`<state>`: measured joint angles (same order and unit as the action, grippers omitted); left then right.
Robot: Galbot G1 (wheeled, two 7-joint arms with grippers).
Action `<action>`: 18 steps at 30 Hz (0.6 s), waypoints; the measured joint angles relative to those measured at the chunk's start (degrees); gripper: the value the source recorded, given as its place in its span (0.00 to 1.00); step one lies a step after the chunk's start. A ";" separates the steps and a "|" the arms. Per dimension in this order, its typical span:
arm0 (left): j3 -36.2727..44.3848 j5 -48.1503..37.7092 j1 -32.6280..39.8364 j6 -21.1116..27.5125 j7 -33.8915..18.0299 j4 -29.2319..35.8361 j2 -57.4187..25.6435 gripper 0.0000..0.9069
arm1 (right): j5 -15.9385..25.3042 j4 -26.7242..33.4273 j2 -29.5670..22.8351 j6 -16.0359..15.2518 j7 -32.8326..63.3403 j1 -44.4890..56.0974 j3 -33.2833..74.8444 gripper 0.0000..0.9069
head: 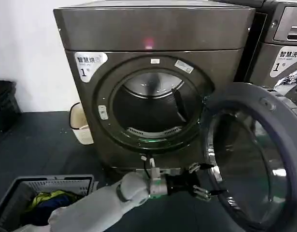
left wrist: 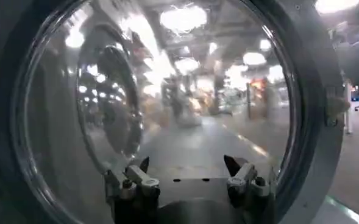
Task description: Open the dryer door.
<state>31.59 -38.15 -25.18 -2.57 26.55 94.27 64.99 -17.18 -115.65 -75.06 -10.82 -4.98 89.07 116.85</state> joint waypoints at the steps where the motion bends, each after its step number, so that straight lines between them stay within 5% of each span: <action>1: 0.45 0.08 0.41 -0.01 -0.32 -0.61 0.69 1.00 | 0.47 0.08 0.06 0.06 0.00 0.24 0.73 1.00; 18: 4.90 1.18 6.70 -3.81 -6.35 -12.57 12.30 1.00 | 0.05 0.76 1.26 1.48 -1.97 2.85 7.04 1.00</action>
<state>36.50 -36.96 -18.48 -6.37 20.21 81.70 77.29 -17.12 -114.89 -73.80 -9.34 -6.96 91.91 123.89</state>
